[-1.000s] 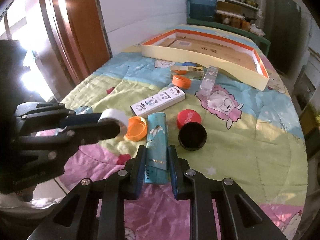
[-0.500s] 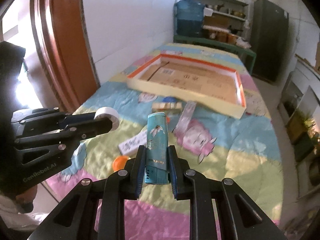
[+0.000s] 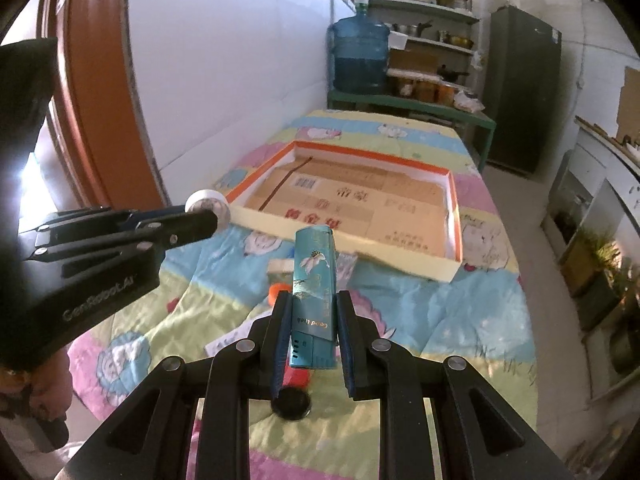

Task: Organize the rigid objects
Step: 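Carry the teal tube and white tape roll with both grippers into the box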

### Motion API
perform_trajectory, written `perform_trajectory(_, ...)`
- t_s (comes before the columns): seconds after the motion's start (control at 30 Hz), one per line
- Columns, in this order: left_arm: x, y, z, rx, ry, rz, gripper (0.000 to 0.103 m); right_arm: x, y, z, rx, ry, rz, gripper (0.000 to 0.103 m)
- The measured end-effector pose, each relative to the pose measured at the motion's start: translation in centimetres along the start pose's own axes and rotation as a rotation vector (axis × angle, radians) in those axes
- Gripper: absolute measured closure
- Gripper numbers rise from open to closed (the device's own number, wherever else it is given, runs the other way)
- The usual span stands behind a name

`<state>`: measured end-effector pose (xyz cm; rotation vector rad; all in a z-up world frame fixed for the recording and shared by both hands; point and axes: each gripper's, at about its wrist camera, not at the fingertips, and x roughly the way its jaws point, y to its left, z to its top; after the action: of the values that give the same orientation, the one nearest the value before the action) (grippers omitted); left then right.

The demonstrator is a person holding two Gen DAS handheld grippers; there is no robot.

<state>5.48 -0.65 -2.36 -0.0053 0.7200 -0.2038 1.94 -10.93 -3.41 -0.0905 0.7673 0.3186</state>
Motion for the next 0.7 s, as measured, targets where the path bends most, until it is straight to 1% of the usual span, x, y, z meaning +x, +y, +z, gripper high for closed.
perform_trajectory(0.2, 1.4, -0.4, 3.0, -0.008, -0.017, 0.046, 0.092, 0.7, -1.6, 2.0, 0.029, -0.021, 0.002, 0.081)
perform_trajectory(0.4, 2.6, -0.5, 5.1, -0.023, -0.040, 0.093, 0.092, 1.3, -3.7, 4.6, 0.066, -0.047, -0.002, 0.081)
perform_trajectory(0.7, 5.3, 0.8, 8.2, -0.061, -0.057, 0.130, 0.092, 2.7, -6.3, 7.8, 0.074, -0.073, -0.025, 0.081)
